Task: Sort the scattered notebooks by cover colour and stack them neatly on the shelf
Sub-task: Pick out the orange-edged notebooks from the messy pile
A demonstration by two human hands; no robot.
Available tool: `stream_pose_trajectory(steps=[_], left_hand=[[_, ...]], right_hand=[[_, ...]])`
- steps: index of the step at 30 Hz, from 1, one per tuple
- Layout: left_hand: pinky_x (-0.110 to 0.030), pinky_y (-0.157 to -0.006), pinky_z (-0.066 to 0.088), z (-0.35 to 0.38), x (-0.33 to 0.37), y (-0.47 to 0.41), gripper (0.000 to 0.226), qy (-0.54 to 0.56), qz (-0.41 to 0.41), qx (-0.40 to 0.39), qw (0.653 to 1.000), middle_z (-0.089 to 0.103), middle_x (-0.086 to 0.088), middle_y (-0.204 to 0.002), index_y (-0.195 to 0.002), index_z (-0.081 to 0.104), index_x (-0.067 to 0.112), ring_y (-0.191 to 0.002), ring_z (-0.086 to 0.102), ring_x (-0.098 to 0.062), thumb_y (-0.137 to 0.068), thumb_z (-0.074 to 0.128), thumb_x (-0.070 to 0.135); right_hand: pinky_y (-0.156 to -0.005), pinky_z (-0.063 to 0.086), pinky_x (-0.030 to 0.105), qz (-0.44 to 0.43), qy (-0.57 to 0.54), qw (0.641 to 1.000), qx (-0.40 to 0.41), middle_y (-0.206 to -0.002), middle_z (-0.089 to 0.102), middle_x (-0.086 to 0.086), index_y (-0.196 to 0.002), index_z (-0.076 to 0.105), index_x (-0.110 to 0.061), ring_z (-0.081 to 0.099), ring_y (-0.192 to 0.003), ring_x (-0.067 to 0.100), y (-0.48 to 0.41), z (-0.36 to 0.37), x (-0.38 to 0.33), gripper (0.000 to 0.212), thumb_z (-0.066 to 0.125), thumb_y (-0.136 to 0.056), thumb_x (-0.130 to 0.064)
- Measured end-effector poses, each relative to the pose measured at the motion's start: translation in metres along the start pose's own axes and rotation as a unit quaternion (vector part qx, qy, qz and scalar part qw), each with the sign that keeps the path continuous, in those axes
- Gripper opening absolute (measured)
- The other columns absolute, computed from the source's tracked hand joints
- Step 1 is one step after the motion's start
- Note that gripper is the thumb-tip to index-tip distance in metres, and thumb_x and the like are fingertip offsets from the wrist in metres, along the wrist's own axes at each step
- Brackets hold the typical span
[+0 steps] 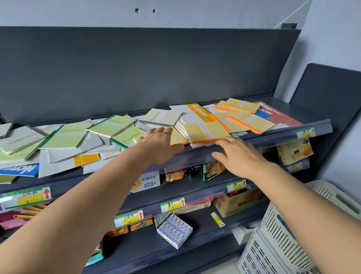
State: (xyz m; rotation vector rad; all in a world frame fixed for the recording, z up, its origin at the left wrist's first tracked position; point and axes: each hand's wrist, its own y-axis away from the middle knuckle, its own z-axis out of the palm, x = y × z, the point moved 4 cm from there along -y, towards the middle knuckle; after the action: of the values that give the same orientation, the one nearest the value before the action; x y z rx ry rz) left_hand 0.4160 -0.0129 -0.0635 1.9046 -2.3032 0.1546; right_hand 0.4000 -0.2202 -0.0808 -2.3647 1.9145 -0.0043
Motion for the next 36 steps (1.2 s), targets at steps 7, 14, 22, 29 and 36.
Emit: stream_pose_trajectory(steps=[7, 14, 22, 29, 36], left_hand=[[-0.046, -0.113, 0.022, 0.001, 0.007, -0.04, 0.068, 0.002, -0.024, 0.005, 1.0, 0.021, -0.005, -0.159, -0.153, 0.018, 0.019, -0.146, 0.014, -0.027, -0.097, 0.038, 0.053], [-0.041, -0.106, 0.029, 0.011, 0.026, -0.085, 0.06, 0.029, -0.073, 0.045, 0.996, 0.035, -0.005, -0.152, -0.151, 0.026, 0.02, -0.14, 0.025, -0.027, -0.099, 0.039, 0.049], [-0.043, -0.102, 0.033, 0.015, 0.043, -0.129, 0.054, -0.014, -0.155, 0.053, 0.986, 0.039, -0.007, -0.149, -0.148, 0.03, 0.019, -0.135, 0.028, -0.03, -0.1, 0.04, 0.041], [-0.041, -0.097, 0.035, 0.022, 0.034, -0.119, 0.049, -0.024, -0.239, 0.056, 0.969, 0.04, -0.007, -0.147, -0.146, 0.032, 0.018, -0.133, 0.029, -0.029, -0.101, 0.04, 0.035], [-0.043, -0.095, 0.036, 0.021, 0.03, -0.11, 0.046, -0.028, -0.295, 0.059, 0.953, 0.04, -0.007, -0.147, -0.146, 0.032, 0.017, -0.134, 0.029, -0.028, -0.102, 0.035, 0.033]], right_hand=[[-0.109, 0.034, 0.043, -0.046, 0.005, 0.999, 0.025, -0.149, 0.038, 0.002, -0.144, 0.037, -0.018, 0.036, -0.136, 0.022, -0.052, 0.004, 0.017, 0.054, 0.037, -0.099, -0.048], [-0.11, 0.032, 0.04, -0.11, -0.02, 0.993, 0.024, -0.151, 0.035, 0.0, -0.145, 0.038, -0.02, 0.032, -0.138, 0.021, -0.109, -0.004, 0.054, 0.051, 0.038, -0.1, -0.044], [-0.109, 0.033, 0.04, -0.211, -0.014, 0.977, 0.007, -0.151, 0.035, -0.001, -0.145, 0.036, -0.02, 0.032, -0.138, 0.019, -0.149, 0.002, 0.082, 0.051, 0.037, -0.1, -0.043], [-0.109, 0.031, 0.04, -0.272, -0.037, 0.959, -0.075, -0.153, 0.033, 0.001, -0.148, 0.029, -0.019, 0.032, -0.138, 0.021, -0.172, 0.014, 0.071, 0.06, 0.045, -0.097, -0.046], [-0.107, 0.035, 0.044, -0.274, -0.03, 0.952, -0.132, -0.148, 0.039, 0.004, -0.146, 0.029, -0.017, 0.038, -0.133, 0.026, -0.191, 0.017, 0.063, 0.073, 0.055, -0.089, -0.055]])
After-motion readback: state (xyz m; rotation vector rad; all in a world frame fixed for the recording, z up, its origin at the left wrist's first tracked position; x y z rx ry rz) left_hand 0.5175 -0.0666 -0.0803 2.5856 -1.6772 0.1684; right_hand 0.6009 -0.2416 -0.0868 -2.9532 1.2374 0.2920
